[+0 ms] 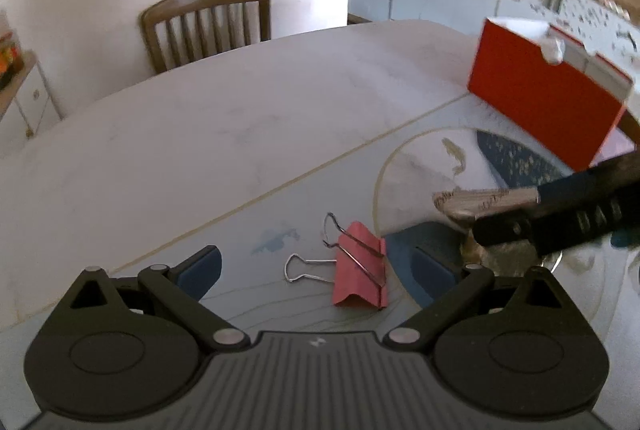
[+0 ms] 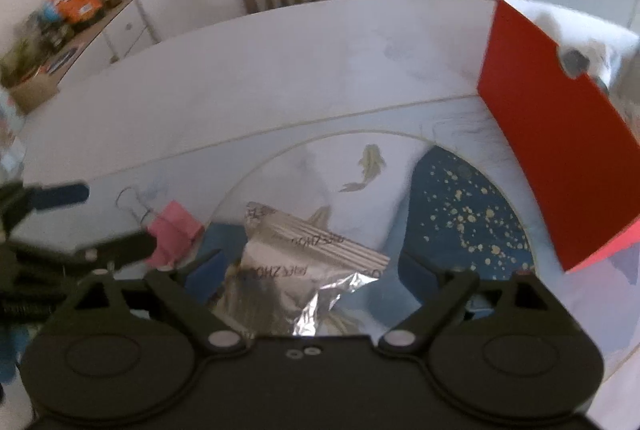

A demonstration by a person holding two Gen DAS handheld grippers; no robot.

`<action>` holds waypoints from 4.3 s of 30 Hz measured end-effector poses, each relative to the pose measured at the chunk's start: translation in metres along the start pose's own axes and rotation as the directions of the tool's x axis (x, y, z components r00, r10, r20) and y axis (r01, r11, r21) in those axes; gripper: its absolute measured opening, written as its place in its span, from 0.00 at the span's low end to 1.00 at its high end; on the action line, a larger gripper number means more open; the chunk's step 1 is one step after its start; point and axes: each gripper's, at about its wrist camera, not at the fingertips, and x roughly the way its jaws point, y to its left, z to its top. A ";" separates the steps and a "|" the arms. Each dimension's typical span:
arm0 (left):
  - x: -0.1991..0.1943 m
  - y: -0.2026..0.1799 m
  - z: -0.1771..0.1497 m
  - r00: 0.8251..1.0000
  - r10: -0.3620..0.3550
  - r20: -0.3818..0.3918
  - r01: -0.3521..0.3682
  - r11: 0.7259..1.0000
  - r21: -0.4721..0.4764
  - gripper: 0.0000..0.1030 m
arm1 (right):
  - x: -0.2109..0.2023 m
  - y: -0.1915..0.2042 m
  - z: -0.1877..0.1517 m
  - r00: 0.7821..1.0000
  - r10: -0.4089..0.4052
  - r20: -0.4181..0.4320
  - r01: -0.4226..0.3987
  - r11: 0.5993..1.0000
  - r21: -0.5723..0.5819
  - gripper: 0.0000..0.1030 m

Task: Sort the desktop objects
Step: 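Grasp the pink binder clip with the left gripper while the right grasps the silver foil bag, then carry the binder clip with the left gripper while the right carries the foil bag to the red box, then lower the binder clip and foil bag into the red box and open both grippers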

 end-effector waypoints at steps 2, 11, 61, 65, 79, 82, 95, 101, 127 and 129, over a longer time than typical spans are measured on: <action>0.003 -0.006 -0.002 1.000 0.004 -0.004 -0.003 0.999 0.042 0.92 | 0.005 -0.003 0.001 0.999 -0.008 -0.031 0.010 0.999 0.047 0.92; 0.021 -0.018 -0.002 0.999 0.007 -0.033 -0.005 0.998 0.067 0.66 | 0.015 -0.005 -0.004 0.996 -0.051 -0.067 0.059 0.992 0.115 0.89; -0.036 -0.105 0.016 0.998 -0.045 -0.051 0.042 0.997 -0.070 0.30 | -0.077 -0.083 -0.012 0.999 0.046 0.002 -0.046 0.992 0.118 0.50; -0.047 -0.124 0.029 0.997 -0.066 -0.031 0.063 0.995 -0.080 0.29 | -0.093 -0.103 -0.013 0.999 0.047 0.013 -0.049 0.990 0.133 0.50; -0.064 -0.199 0.074 0.990 -0.137 0.028 0.137 0.990 -0.037 0.30 | -0.152 -0.168 -0.007 0.994 0.066 0.086 -0.076 0.990 0.118 0.50; -0.063 -0.216 0.084 0.988 -0.147 0.042 0.149 0.989 -0.027 0.30 | -0.161 -0.184 -0.003 0.993 0.065 0.098 -0.077 0.990 0.118 0.50; -0.050 -0.279 0.132 0.982 -0.162 0.094 0.160 0.987 0.022 0.30 | -0.183 -0.256 0.022 0.986 0.046 0.158 -0.065 0.991 0.117 0.51; -0.037 -0.307 0.159 0.982 -0.158 0.105 0.153 0.987 0.058 0.30 | -0.183 -0.288 0.040 0.983 0.014 0.184 -0.035 0.993 0.113 0.51; 0.072 -0.333 0.226 0.990 -0.143 -0.005 0.143 0.986 0.086 0.30 | -0.099 -0.343 0.126 0.992 -0.012 0.126 0.018 0.999 -0.043 0.51; 0.081 -0.334 0.228 0.990 -0.143 -0.018 0.144 0.986 0.088 0.30 | -0.090 -0.343 0.130 0.995 -0.007 0.104 0.014 0.998 -0.063 0.51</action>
